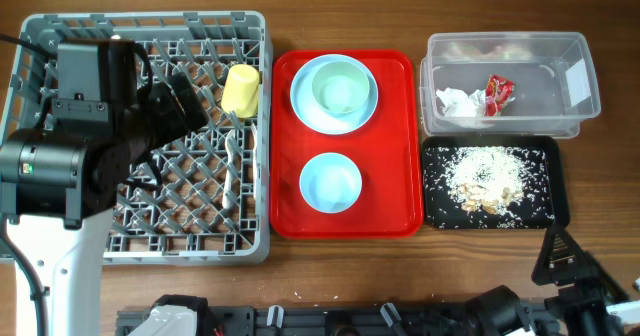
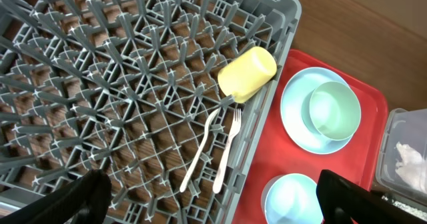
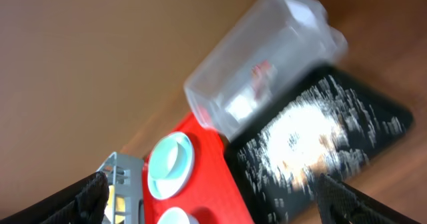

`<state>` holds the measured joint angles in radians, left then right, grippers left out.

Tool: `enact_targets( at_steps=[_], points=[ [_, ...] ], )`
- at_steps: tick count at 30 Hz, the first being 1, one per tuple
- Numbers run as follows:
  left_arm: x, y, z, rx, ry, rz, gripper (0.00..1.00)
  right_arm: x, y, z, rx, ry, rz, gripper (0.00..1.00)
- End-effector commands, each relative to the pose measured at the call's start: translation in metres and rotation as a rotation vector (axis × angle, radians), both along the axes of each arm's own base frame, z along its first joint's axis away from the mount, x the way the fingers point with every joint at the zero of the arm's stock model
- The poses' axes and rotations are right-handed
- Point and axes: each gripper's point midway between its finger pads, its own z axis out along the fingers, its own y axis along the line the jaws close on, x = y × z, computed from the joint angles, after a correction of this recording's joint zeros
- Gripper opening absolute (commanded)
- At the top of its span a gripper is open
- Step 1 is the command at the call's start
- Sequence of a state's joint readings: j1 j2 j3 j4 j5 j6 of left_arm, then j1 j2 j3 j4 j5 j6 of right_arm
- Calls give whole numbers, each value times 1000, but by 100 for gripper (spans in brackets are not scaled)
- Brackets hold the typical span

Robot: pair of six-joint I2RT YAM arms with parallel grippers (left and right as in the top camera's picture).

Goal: Sort waste into correct bins and load items into the dishwasher rack
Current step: 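Reach the left gripper to the light-blue bowl and grasp its rim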

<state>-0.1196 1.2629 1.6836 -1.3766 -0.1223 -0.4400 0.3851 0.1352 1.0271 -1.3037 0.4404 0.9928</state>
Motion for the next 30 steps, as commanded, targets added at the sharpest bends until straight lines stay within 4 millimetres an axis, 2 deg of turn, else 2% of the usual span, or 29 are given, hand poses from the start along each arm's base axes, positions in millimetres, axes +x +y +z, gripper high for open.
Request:
enact_targets(
  at_steps=[1,2,4,6,8,10,12,13,14,17,20,22,24,25,28,30],
  points=[
    [20,14,23,53,-139,66,100,-16,-10,-29,309,82,-191,100],
    [19,20,25,81,-143,91,100,-22,-12,-40,391,116,-252,100],
    [19,21,24,84,-140,93,100,-30,-16,-51,552,140,-364,100],
    [19,21,24,84,-140,93,100,-32,-17,-54,736,122,-472,100],
    [20,19,24,74,-144,91,100,-32,-17,-54,835,101,-521,100],
    [24,11,27,34,-163,61,100,-32,-16,-54,835,102,-520,100],
    [7,-60,11,-272,-41,-198,98,-32,-16,-54,835,102,-520,100],
    [-2,-89,2,-369,18,-305,93,-32,-16,-54,835,102,-520,100],
    [-9,-108,-16,-379,87,-363,86,-32,-16,-54,835,102,-521,100],
    [-23,-163,-73,-350,240,-527,53,-32,-16,-54,835,102,-520,100],
    [-41,-221,-138,-236,369,-648,50,-32,-16,-54,835,102,-520,100],
    [-46,-258,-170,-159,396,-722,51,-32,-16,-54,835,102,-520,100],
    [-53,-296,-211,-59,397,-802,51,-32,-16,-54,835,102,-521,100],
    [-54,-306,-240,45,396,-817,49,-32,-16,-54,835,102,-521,100],
    [-50,-300,-267,177,399,-794,43,-32,-16,-54,835,102,-520,100],
    [-47,-298,-276,204,405,-785,41,-32,-16,-54,835,102,-520,100]
  ],
)
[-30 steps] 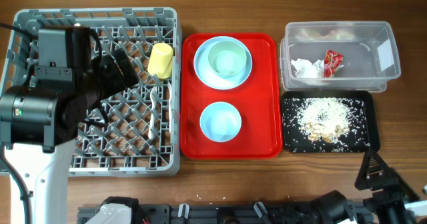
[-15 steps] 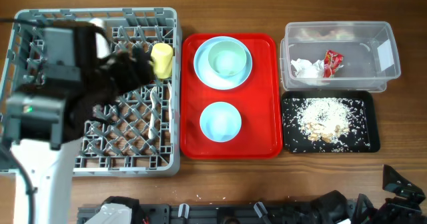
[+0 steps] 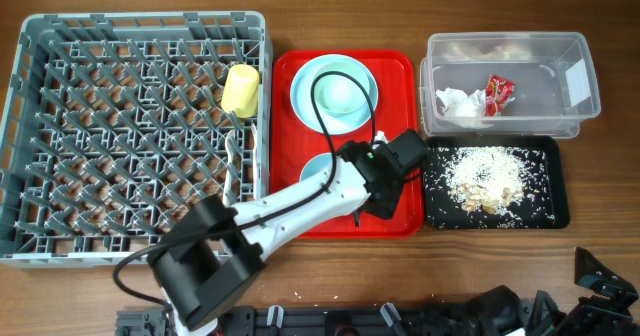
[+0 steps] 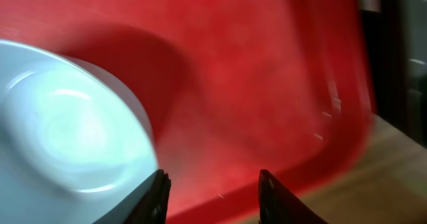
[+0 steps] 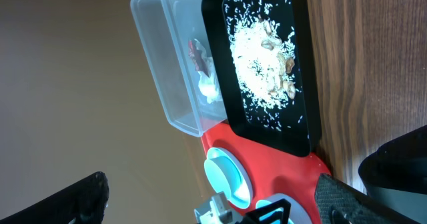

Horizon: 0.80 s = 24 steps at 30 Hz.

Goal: Sort waste into correct bins and load items into the dishwasher rack
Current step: 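Reach the left gripper to the light-blue bowl and grasp its rim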

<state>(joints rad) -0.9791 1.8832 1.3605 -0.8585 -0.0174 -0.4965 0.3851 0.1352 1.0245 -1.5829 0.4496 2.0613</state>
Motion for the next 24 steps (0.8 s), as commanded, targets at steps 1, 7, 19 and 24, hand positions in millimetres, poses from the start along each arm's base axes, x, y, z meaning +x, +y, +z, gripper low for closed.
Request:
enact_targets(
  at_steps=[1,7,19,24],
  points=[
    [13,11,-11,72,-60,29,40,-1,-2,1,5,-12,-17,100],
    [13,10,-9,54,-40,34,42,-1,-2,1,5,-12,-17,100],
    [14,10,23,-14,-57,-10,75,-1,-2,1,5,-12,-17,100],
    [28,20,22,-14,-56,36,100,-1,-2,1,5,-12,-17,100]
  ],
)
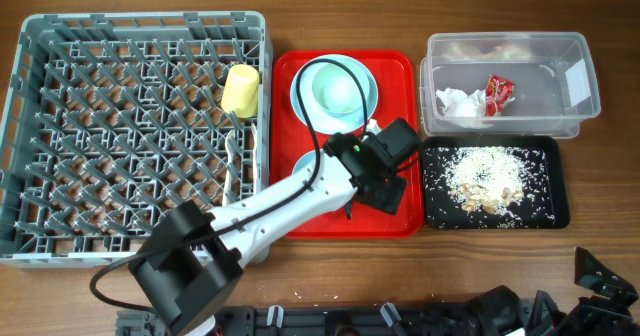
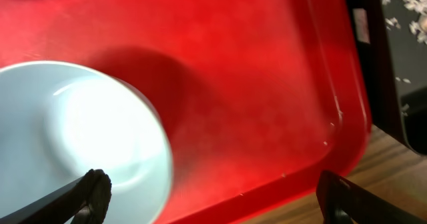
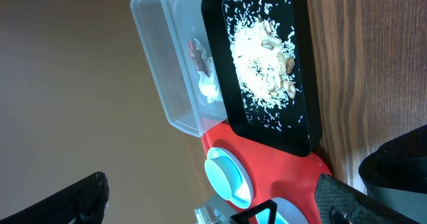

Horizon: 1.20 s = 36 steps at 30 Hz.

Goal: Sort waste into correct bins and load items into the dishwasher rack
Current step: 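Reach the left gripper to the light-blue bowl and grasp its rim, then carry the blue bowl into the rack and set it upright, left gripper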

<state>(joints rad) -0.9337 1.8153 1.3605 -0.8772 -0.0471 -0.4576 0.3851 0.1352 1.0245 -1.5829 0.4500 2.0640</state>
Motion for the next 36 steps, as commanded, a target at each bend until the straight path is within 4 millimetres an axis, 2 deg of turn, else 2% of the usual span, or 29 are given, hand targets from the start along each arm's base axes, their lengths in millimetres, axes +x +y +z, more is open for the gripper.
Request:
enact_targets(
  at_steps=[1,2,3,6,9,12,13,14,16,18,19,20,21,22,23,25,26,28,32,34,36],
  points=[
    [13,9,-3,5,3,34,88,-1,-2,1,3,-11,-15,100],
    [14,10,-5,7,5,37,65,-1,-2,1,3,-11,-15,100],
    [12,12,-9,9,10,45,50,-1,-2,1,3,-11,-15,100],
    [9,16,-25,18,4,63,47,-1,-2,1,3,-11,-15,100],
    [12,26,-43,40,-35,75,35,-1,-2,1,3,-11,-15,100],
    [6,32,-54,52,-25,77,25,-1,-2,1,3,-11,-15,100],
    [5,34,-56,57,-21,77,16,-1,-2,1,3,-11,-15,100],
    [4,35,-57,60,-19,76,11,-1,-2,1,3,-11,-15,100],
    [4,34,-57,59,-20,76,11,-1,-2,1,3,-11,-15,100],
    [5,33,-56,53,-24,77,4,-1,-2,1,2,-11,-15,100],
    [10,30,-48,39,-34,82,4,-1,-2,1,3,-11,-15,100],
    [16,27,-29,20,-44,90,4,-1,-2,1,3,-11,-15,100],
    [28,25,10,-17,-72,111,4,-1,-2,1,3,-11,-15,100],
    [34,23,35,-47,-87,119,4,-1,-2,1,3,-11,-15,100],
    [41,20,81,-136,-94,110,4,-1,-2,1,3,-11,-15,100],
    [41,16,150,-327,-62,12,4,-1,-2,1,3,-11,-15,100],
    [42,24,176,-410,-43,-13,4,-1,-2,1,3,-11,-15,100],
    [48,48,195,-522,10,-7,4,-1,-2,1,3,-11,-16,100],
    [59,102,207,-795,180,5,4,-1,-2,1,3,-11,-15,100],
    [69,125,207,-925,217,50,4,-1,-2,1,3,-11,-15,100],
    [75,146,196,-1053,273,113,4,-1,-2,1,3,-11,-15,100]
  ],
)
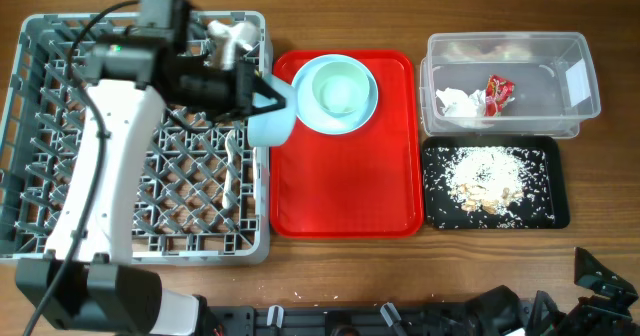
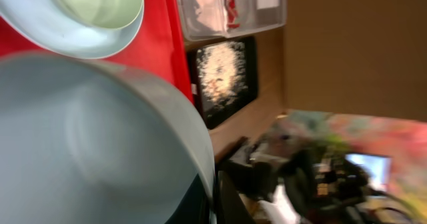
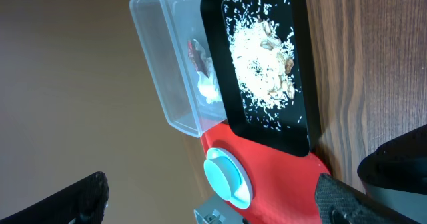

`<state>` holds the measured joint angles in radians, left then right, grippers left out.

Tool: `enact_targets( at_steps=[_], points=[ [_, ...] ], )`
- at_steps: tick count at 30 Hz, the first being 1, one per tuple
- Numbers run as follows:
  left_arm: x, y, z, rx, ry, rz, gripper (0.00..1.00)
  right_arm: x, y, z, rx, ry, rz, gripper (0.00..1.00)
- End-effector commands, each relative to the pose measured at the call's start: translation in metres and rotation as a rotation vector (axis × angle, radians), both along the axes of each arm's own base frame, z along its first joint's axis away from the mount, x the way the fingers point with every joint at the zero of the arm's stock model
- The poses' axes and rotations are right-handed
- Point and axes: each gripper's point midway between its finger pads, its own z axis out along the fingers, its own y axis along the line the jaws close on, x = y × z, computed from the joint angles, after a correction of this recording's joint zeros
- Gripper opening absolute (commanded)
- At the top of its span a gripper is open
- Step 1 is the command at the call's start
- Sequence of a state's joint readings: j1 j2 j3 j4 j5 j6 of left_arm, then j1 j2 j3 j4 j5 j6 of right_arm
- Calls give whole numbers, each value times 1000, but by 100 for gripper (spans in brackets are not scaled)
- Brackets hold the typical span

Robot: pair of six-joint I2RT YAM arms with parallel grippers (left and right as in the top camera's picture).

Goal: Sort waste into correct bins and load items into the dishwasher rack
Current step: 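Carry the blue bowl into the rack and set it upright, left gripper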

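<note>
My left gripper point(image 1: 262, 104) is shut on the rim of the small pale blue bowl point(image 1: 272, 122), holding it tipped on its side above the right edge of the grey dishwasher rack point(image 1: 60, 226). The bowl point(image 2: 87, 144) fills the lower left of the left wrist view. A blue plate with a green bowl point(image 1: 335, 91) sits at the back of the red tray point(image 1: 345, 196). The yellow cup is hidden under my left arm. My right gripper point(image 1: 598, 274) rests open at the table's front right corner.
A fork and spoon point(image 1: 235, 171) lie in the rack near its right wall. A clear bin point(image 1: 510, 71) holding wrappers stands at the back right. In front of it lies a black tray of rice point(image 1: 495, 181).
My left gripper was open over the small blue bowl on the red tray. It is now shut on that bowl, holding it off the tray at the rack's right edge. The right arm is unmoved.
First my left gripper hung open over the rack and the right gripper was near the front right corner. Then the left gripper was down on the tray beside the small blue bowl, its jaws narrow, later wide. Now it holds the bowl by the rack.
</note>
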<state>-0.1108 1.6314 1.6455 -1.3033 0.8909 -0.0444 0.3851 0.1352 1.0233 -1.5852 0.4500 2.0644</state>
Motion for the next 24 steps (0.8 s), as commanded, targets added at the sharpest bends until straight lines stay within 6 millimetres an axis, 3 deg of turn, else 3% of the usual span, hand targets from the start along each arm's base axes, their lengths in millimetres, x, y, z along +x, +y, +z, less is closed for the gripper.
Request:
enact_targets(
  at_steps=[1,7,10,13,19,23,24],
  points=[
    [-1,18,-5,-311,82,4,4,-1,-2,2,4,-14,-15,100],
    [-25,62,-91,-433,249,190,4,-1,-2,2,4,-14,-15,100],
    [-37,74,-114,-439,312,258,4,-1,-2,2,4,-14,-15,100],
    [-48,88,-139,-311,357,286,4,-1,-2,2,4,-14,-15,100],
    [-53,118,-164,-149,367,333,4,-1,-2,2,4,-14,-15,100],
    [-51,131,-166,-135,362,371,5,-1,-2,2,4,-15,-15,100],
    [-50,133,-166,-129,361,375,18,-1,-2,2,4,-14,-15,100]
  ],
)
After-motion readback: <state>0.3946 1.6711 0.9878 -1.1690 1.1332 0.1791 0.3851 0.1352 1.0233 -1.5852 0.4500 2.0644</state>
